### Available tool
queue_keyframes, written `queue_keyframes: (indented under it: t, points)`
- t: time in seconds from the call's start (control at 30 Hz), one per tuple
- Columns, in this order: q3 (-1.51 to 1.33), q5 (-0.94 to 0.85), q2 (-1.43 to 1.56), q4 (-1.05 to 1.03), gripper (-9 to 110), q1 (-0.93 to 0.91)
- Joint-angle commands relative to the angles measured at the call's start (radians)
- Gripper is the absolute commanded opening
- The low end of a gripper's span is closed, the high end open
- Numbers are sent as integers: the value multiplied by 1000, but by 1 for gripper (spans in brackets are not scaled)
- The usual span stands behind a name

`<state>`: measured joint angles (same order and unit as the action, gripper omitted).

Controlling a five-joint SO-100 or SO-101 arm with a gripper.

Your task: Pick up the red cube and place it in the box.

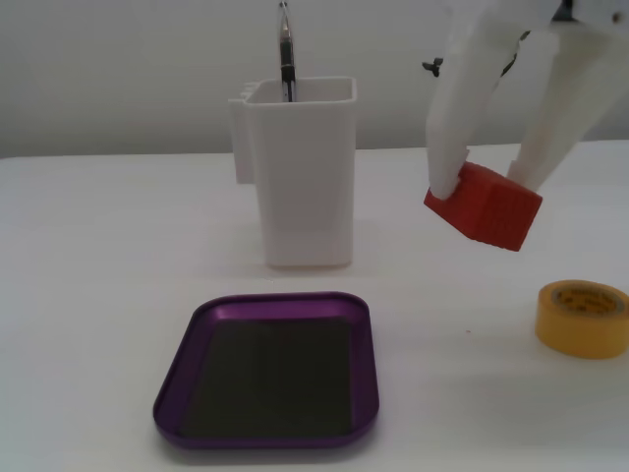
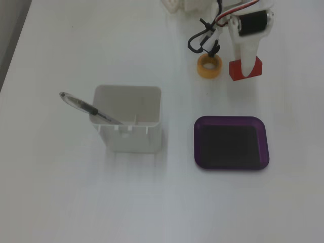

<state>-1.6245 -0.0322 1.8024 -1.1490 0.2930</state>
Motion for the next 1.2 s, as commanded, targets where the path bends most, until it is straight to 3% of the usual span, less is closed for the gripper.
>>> queue_keyframes:
  t: [0.0, 0.53, 0.9, 1.17]
  points:
    - [46, -6, 12, 49, -1, 35]
    - [459, 147, -356, 115, -1, 58]
    - [535, 161, -531, 91, -1, -95]
    - [526, 160, -549, 91, -1, -97]
